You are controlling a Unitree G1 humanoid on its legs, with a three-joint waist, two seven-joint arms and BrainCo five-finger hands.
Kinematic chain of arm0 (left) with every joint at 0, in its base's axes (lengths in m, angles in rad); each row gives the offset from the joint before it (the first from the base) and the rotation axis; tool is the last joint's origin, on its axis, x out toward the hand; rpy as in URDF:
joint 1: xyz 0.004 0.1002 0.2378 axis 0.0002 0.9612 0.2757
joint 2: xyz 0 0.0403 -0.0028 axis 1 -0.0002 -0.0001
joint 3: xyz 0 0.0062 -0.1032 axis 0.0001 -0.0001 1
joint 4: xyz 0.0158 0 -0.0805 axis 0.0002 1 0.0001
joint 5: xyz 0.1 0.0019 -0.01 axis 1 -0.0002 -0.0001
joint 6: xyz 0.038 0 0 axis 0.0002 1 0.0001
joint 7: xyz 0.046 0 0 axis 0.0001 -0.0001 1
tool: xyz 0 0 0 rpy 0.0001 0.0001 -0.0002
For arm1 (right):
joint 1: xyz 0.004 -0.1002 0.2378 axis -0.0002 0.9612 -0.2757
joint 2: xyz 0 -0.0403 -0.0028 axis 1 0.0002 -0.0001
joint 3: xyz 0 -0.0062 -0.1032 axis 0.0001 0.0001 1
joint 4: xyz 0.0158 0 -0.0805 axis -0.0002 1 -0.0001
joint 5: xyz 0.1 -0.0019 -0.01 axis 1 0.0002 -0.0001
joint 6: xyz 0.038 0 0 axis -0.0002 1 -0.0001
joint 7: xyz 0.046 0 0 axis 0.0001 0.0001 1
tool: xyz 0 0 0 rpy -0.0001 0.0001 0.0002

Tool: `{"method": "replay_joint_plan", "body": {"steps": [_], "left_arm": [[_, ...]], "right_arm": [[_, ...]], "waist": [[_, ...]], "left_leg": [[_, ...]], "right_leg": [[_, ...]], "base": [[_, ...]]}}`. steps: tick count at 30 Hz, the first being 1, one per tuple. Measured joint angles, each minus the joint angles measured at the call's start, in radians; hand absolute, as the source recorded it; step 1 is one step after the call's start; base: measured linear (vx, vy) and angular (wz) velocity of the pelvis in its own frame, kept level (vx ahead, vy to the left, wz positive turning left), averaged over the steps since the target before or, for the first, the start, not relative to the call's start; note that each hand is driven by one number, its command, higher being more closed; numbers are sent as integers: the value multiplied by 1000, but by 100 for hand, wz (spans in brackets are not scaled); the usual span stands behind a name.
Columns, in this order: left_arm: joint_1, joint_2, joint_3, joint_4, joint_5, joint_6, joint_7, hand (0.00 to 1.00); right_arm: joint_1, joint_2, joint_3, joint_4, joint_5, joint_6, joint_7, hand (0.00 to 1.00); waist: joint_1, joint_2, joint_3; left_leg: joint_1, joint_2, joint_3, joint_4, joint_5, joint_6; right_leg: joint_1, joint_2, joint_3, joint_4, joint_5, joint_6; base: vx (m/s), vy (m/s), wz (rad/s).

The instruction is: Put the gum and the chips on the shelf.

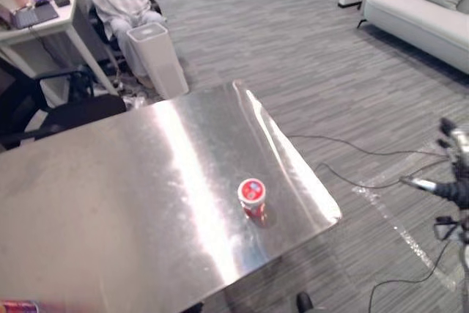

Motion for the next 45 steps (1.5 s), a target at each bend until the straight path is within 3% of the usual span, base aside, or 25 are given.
{"method": "replay_joint_plan", "body": {"steps": [6, 10, 22, 32, 45], "left_arm": [[-5, 2, -40, 6, 8, 0, 1, 0], [-7, 1, -68, 9, 8, 0, 4, 0], [-18, 0, -91, 10, 9, 0, 7, 0], [-26, 6, -118, 9, 10, 0, 16, 0], [-32, 4, -118, 8, 11, 2, 45, 0]], "right_arm": [[-3, -62, 200, 0, 40, 2, 63, 0], [-24, -67, 315, 6, 78, 5, 64, 0], [-63, -62, 489, 108, 78, 19, 81, 0], [-125, 16, 624, 240, 62, 41, 74, 0], [-247, 71, 689, 374, 26, 55, 0, 0]], "waist": [[13, 5, -14], [22, 18, -24], [46, 22, -29], [65, 9, -35], [73, 2, -32]], "left_leg": [[2, -4, -26, 4, 1, 1], [-1, -2, -40, 5, 4, 3], [-15, 2, -90, 13, 14, 6], [-15, 3, -118, -16, 42, 2], [-14, 3, -136, -33, 54, 1]], "right_leg": [[23, -4, -35, -8, 0, 0], [31, -4, -57, -13, 0, 0], [50, -7, -121, -17, 0, 0], [58, -2, -151, -33, 8, -10], [66, 1, -168, -40, 10, -11]], "base": [[-13, -34, 13], [-11, -46, 13], [-18, -29, 13], [-21, -27, 7], [-4, -12, 3]]}}
